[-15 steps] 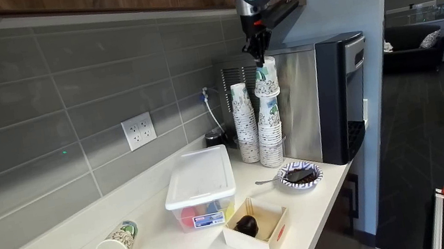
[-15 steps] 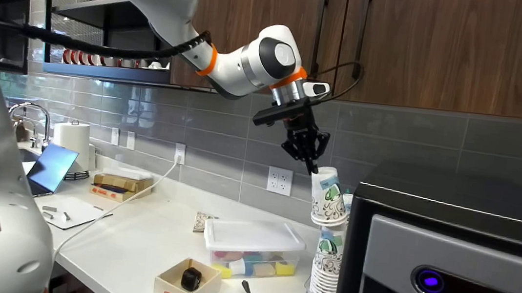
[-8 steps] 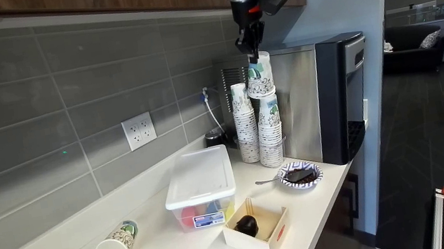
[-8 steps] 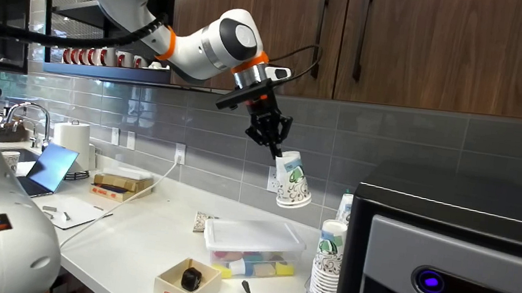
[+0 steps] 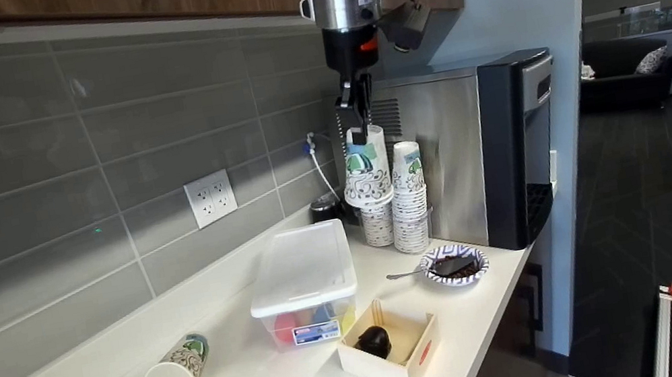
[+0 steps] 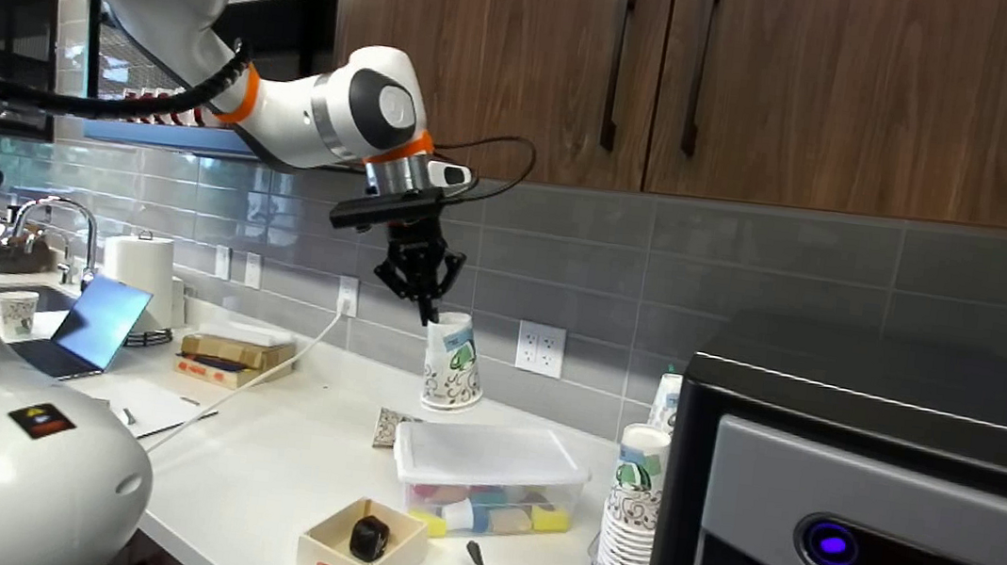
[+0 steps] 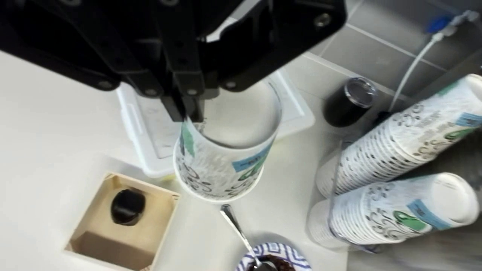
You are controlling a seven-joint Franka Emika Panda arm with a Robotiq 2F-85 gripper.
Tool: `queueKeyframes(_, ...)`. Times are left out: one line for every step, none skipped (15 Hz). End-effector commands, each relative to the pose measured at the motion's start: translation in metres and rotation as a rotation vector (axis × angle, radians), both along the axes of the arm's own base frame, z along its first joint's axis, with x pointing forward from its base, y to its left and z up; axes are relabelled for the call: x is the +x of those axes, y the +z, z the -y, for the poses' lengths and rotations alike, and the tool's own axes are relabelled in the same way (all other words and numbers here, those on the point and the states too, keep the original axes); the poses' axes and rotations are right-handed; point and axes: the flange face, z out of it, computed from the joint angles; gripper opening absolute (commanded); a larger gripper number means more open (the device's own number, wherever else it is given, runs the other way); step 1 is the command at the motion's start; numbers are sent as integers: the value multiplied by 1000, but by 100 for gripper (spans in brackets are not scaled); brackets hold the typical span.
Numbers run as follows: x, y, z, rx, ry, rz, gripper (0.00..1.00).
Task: Remove two coffee cups from the stack at the front and place them on the left.
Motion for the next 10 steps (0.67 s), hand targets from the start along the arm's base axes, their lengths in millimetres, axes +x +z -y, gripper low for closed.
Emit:
queueKeyframes(-7, -27, -40, 65, 136, -35, 2)
queueKeyframes(-7, -37, -53, 75, 173, -54, 2)
queueKeyframes(-6, -48, -67, 73, 210, -66, 2)
queueKeyframes(-6, -57, -78, 74, 246, -79, 2)
queueKeyframes(-5, -68, -92, 73, 285, -95, 2)
queueKeyframes(-4, -77, -103, 73, 318, -110, 2)
queueKeyframes(-3, -88, -115, 69, 351, -126, 2)
queueKeyframes(-2, -97, -125, 72, 376, -147, 2)
queueKeyframes(-1, -109, -133, 69, 400, -166, 2)
queueKeyframes(0, -121, -140, 61, 420, -189, 2)
